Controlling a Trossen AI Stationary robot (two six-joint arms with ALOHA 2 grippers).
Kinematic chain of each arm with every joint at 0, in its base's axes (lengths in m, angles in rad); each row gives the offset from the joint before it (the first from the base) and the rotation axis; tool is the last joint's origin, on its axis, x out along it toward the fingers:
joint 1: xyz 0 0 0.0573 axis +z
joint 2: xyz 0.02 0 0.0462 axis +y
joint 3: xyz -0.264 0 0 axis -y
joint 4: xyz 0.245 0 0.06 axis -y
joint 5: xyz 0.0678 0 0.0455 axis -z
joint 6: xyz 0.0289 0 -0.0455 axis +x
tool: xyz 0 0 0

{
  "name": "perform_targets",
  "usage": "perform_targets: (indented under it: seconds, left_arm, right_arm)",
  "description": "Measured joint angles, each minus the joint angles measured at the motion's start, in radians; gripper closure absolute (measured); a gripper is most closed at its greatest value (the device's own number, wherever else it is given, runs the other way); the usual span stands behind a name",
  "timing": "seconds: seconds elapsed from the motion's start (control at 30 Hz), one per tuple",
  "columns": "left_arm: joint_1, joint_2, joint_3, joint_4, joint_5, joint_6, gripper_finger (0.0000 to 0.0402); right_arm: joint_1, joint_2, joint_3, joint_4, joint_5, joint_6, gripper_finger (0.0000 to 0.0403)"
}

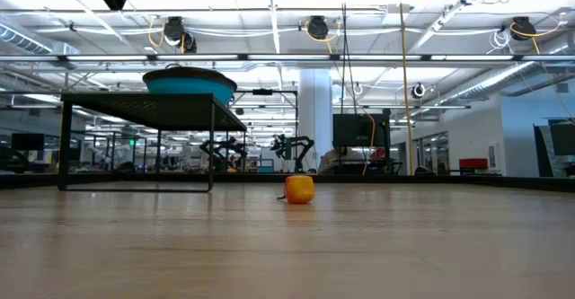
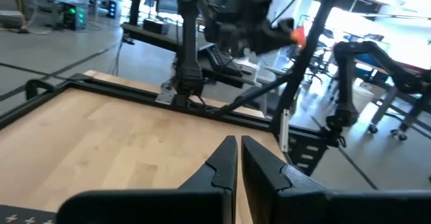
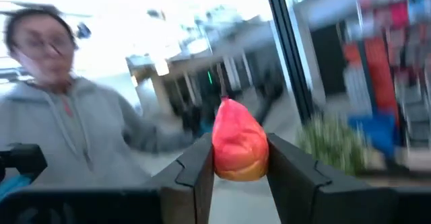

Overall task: Pick & Place Fruit
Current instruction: Put the pear into the blue strainer bowl on the shelf

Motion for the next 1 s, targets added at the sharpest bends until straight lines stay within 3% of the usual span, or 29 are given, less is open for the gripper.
perform_targets:
  seconds: [0.27,0.57,0.77,0.9,1.0]
  left_arm:
    - [0.000,0.000,0.000,0.000,0.049,0.000,0.0382]
    - [0.000,0.000,0.000,0.000,0.053,0.011,0.0382]
    - [0.000,0.000,0.000,0.000,0.053,0.017,0.0382]
    - [0.000,0.000,0.000,0.000,0.052,0.016,0.0382]
    - [0.000,0.000,0.000,0.000,0.052,0.016,0.0382]
  right_arm:
    - [0.000,0.000,0.000,0.260,-0.007,-0.227,0.0293]
    - [0.000,0.001,0.000,0.380,-0.178,-0.592,0.0292]
    - [0.001,0.000,0.000,0.425,-0.372,-0.872,0.0292]
    - [0.001,0.000,0.001,0.446,-0.467,-0.982,0.0292]
    - [0.001,0.000,0.000,0.442,-0.473,-1.012,0.0292]
